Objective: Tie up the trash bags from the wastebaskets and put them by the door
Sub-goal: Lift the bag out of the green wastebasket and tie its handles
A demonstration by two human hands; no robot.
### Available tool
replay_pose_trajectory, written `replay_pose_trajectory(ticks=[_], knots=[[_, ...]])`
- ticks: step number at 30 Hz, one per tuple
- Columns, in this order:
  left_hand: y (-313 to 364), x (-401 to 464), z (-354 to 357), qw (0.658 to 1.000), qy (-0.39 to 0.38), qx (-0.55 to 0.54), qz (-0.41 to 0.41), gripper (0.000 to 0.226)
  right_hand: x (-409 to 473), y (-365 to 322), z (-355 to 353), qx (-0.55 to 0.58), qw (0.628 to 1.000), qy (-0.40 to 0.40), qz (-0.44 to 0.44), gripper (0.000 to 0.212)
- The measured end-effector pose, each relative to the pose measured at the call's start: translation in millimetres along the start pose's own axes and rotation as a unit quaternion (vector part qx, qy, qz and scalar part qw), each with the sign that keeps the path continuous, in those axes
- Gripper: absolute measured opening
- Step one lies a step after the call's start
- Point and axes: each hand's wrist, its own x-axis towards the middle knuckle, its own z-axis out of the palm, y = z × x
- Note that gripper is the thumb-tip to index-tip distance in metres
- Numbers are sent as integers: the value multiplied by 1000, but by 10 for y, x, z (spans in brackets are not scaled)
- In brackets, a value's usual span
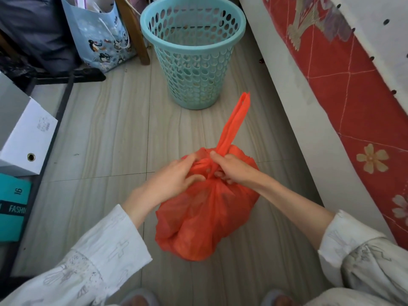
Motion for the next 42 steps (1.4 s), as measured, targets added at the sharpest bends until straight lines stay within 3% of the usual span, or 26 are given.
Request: replay_pose_trajectory(ticks=[4, 7, 9, 14, 18, 21, 24, 28, 34, 37, 42], knots=[[68, -2, -65, 996, 80, 13, 37, 21, 15, 58, -54, -13, 998, 57, -23, 50], [117, 5, -166, 991, 64, -112, 39, 25, 29, 104, -173, -87, 987, 135, -29, 56], [206, 18, -212, 987, 11, -150, 62, 31, 37, 98, -195, -81, 985, 151, -16, 53], [387, 18, -146, 985, -121, -22, 117, 35, 25, 126, -196, 70, 995, 67, 18, 38], [250, -11, -140, 970, -217, -106, 16, 53, -61, 214, -296, 149, 988, -27, -15, 29], [148, 38, -107, 981, -123, -140, -48, 48, -113, 170, -325, 81, 994, -60, -44, 24], [81, 139, 31, 985, 1, -170, -41, 14, -159, 129, -322, 30, 994, -82, -65, 22], [8, 221, 281, 977, -27, -210, -22, 19, -235, 94, -350, -1, 989, -118, -86, 16], [41, 273, 422, 990, -22, -134, 49, 18, -277, 108, -376, -73, 986, -137, -67, 16], [14, 263, 447, 983, -8, -185, 21, 17, -274, 147, -343, -72, 990, -92, -79, 19], [30, 213, 434, 978, 9, -204, -33, 12, -305, 147, -209, -112, 984, 56, -126, 20]])
